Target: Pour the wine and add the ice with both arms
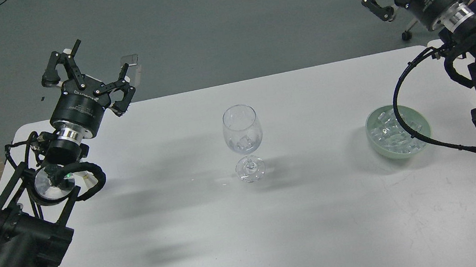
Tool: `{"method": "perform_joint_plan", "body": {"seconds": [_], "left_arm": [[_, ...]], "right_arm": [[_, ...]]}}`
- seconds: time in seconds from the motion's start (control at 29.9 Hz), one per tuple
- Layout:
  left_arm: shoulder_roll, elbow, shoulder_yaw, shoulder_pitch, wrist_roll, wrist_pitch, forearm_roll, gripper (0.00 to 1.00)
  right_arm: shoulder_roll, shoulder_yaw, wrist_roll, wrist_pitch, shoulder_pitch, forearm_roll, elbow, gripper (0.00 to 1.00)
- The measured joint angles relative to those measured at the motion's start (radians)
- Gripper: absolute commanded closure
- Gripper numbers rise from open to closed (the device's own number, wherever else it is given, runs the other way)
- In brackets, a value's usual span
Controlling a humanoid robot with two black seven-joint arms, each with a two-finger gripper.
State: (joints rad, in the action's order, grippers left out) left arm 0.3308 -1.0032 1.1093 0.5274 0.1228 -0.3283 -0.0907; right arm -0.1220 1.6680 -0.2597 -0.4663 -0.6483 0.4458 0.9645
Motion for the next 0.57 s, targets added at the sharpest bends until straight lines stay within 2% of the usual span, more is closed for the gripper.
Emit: {"method": "perform_joint_plan", "body": {"seconds": [0.23,0.4,0.57], "left_arm": [[-0.017,0.003,0.000,0.000,0.000,0.000,0.000,0.02],[-0.029,0.009,-0.002,0.000,0.000,0.002,0.000,0.02],[-0.030,0.026,-0.002,0.003,0.000,0.001,-0.001,0.02]], "right_arm": [[0.049,0.001,0.074,0.093,0.034,-0.003,0.000,0.02],[0.064,-0.015,0.082,0.114,0.074,-0.006,0.016,0.01],[0.084,-0.019,0.082,0.091,0.107,-0.007,0.074,0.01]]}}
